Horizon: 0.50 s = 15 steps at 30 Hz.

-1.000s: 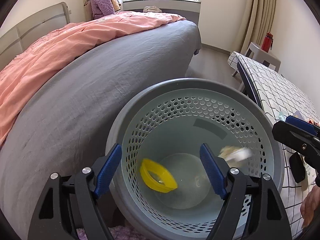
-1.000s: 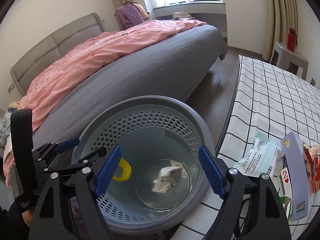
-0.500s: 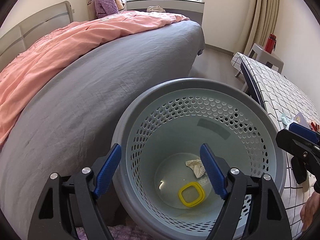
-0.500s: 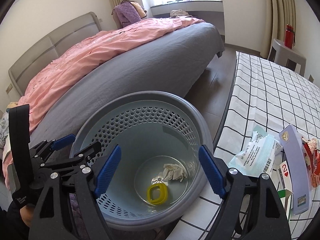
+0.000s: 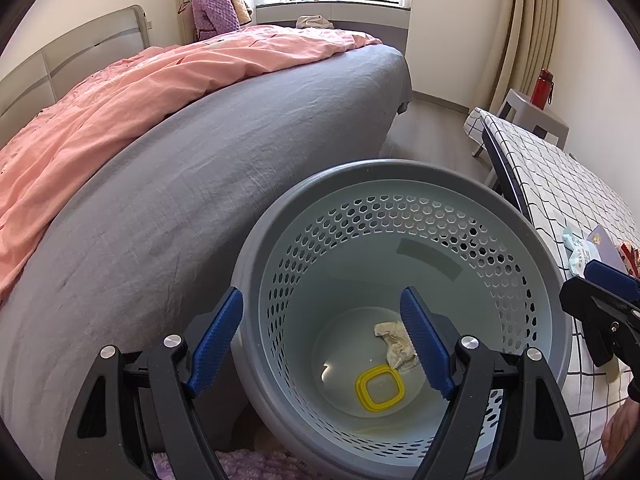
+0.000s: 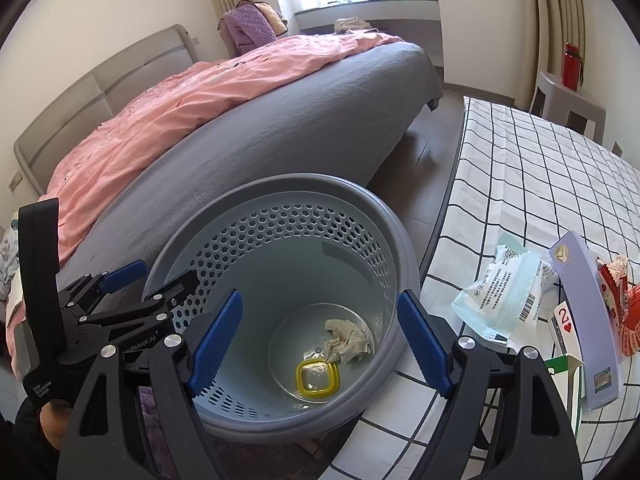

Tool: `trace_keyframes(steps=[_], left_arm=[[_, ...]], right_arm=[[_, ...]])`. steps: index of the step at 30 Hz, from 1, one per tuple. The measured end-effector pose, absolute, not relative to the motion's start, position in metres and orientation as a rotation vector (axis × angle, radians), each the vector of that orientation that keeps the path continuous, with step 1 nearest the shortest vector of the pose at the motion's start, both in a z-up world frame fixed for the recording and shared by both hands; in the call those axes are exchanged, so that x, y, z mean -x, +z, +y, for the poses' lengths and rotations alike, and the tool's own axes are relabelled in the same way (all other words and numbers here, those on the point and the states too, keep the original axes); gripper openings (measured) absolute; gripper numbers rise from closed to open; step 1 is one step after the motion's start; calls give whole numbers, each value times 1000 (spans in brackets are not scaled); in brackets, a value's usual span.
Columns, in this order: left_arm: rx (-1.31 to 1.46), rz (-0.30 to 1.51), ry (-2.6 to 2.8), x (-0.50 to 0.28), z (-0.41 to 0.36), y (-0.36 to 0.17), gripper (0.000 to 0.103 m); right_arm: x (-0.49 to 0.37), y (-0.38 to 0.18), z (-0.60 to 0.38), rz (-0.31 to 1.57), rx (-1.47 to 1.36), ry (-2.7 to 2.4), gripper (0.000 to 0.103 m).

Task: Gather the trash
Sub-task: 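Withdraw both grippers from the basket back toward the bed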

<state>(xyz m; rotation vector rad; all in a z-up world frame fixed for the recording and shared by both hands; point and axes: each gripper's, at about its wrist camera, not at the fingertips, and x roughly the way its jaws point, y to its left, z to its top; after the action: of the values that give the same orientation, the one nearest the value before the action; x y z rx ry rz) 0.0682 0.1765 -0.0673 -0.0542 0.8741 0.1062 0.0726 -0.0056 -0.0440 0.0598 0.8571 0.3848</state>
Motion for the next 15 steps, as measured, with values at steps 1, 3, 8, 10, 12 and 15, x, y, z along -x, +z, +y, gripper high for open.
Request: trace_keyframes(steps=[1, 3, 8, 10, 12, 15], left_arm=[[53, 873, 107, -68, 176, -67, 77], [49, 867, 109, -66, 175, -65, 77], [34, 852, 111, -61, 172, -62, 77], [28, 852, 115, -60, 171, -62, 77], [28, 848, 114, -58, 170, -60, 77], [16, 843, 117, -54, 167, -58, 77]], right_arm=[[-72, -43, -6, 857, -61, 383, 78], [-68, -42, -8, 856, -61, 380, 78], [-57, -40, -16, 856, -74, 368, 78], [-51, -40, -20, 856, -80, 362, 78], [-45, -38, -24, 854, -84, 356, 78], [-37, -36, -33, 852, -90, 343, 78]])
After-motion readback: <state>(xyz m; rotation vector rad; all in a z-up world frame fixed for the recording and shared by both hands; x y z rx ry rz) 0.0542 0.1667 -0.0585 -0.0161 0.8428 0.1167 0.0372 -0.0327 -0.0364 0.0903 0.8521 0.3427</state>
